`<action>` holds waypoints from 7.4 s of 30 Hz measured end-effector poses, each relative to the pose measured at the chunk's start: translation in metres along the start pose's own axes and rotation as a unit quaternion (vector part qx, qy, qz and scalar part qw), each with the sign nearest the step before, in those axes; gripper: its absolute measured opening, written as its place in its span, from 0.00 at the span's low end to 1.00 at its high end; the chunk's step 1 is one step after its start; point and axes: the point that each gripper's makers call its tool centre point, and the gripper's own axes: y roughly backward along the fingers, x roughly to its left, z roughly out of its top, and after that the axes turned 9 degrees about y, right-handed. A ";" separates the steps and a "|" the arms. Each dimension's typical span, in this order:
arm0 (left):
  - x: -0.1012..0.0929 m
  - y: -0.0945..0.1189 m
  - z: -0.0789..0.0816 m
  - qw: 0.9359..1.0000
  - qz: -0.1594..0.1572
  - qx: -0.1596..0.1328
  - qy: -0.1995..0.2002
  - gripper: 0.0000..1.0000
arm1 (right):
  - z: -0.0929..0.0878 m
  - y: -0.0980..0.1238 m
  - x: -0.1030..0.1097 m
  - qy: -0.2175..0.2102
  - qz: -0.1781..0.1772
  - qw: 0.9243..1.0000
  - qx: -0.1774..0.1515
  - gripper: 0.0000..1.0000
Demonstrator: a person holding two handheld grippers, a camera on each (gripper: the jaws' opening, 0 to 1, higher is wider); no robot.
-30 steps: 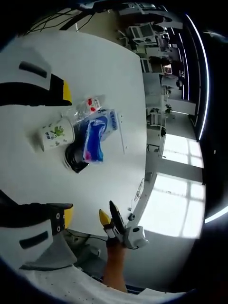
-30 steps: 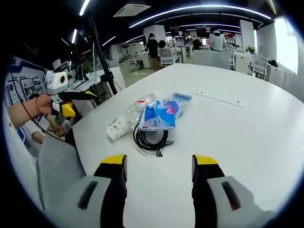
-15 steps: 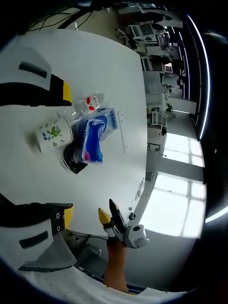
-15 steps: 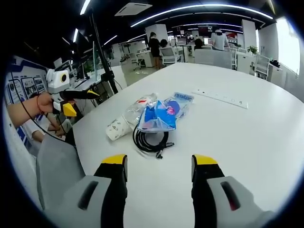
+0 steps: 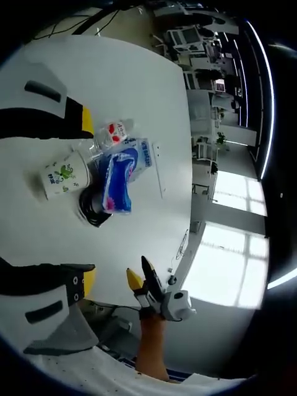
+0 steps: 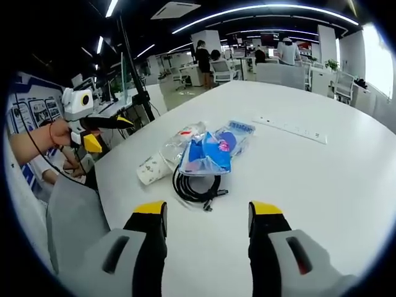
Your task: Arrange the tabletop items into an orderly group along one side of the table until the central work area is clear of visible clutter.
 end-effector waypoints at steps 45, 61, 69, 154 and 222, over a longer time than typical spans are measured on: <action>0.029 -0.059 0.013 0.999 -0.030 0.023 -0.006 0.83 | 0.002 -0.039 -0.011 -0.007 0.020 1.000 0.014 0.49; 0.041 -0.084 0.017 0.998 -0.042 0.037 -0.011 0.82 | 0.001 -0.051 -0.020 -0.005 0.025 0.999 0.021 0.48; 0.047 -0.103 0.027 0.998 -0.048 0.040 -0.018 0.80 | -0.002 -0.051 -0.022 -0.007 0.024 0.999 0.023 0.48; 0.073 -0.168 0.001 0.973 -0.045 0.214 -0.073 0.03 | -0.024 -0.050 -0.036 -0.027 0.011 0.999 0.028 0.45; -0.059 -0.123 0.089 0.999 0.004 -0.019 0.046 0.00 | 0.027 0.013 -0.038 -0.085 -0.089 0.990 -0.068 0.15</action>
